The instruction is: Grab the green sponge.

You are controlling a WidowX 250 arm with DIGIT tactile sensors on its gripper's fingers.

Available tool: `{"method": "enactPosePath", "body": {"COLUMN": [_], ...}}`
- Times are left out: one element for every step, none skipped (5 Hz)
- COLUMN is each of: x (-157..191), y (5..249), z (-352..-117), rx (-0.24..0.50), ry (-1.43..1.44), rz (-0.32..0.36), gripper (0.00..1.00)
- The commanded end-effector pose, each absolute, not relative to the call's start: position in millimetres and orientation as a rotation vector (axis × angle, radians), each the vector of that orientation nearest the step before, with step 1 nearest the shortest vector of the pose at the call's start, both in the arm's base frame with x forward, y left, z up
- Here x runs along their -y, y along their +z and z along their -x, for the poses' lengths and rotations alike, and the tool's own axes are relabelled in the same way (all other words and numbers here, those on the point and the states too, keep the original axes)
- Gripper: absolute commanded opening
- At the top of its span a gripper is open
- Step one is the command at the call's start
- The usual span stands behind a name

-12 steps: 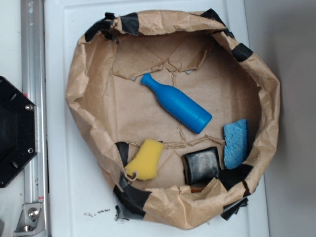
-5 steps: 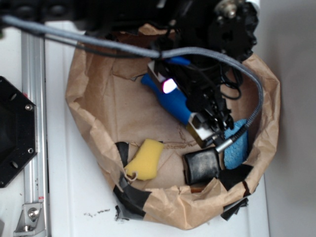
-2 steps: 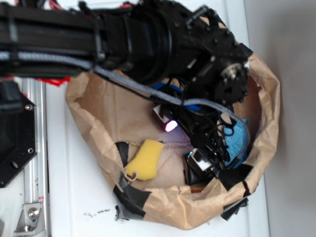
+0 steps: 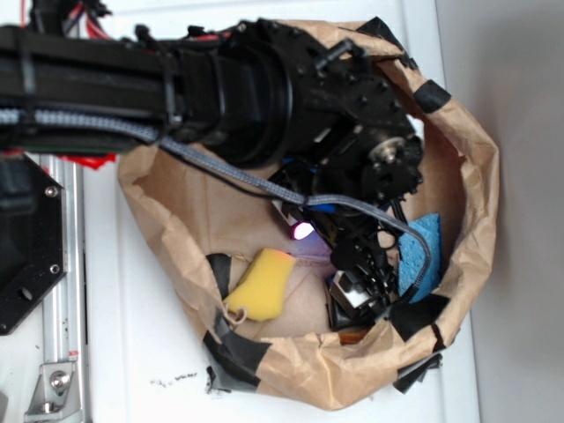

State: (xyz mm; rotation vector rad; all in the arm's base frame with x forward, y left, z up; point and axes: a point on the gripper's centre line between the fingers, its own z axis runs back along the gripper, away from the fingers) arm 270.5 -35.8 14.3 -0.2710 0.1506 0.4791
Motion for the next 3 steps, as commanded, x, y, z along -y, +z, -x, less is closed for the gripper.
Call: {"method": "enactPosePath", "body": {"x": [48.4,40.3,38.1], "y": [7.8,27.5,34.8], "z": [-237.0,-231.1,-223.6], "rx": [-0.144,-0.075,-0.049], "ry": [0.36,0.405,0.469], "rz": [0.151,0.133,0.157], "gripper": [1.0,1.0,1.0]}}
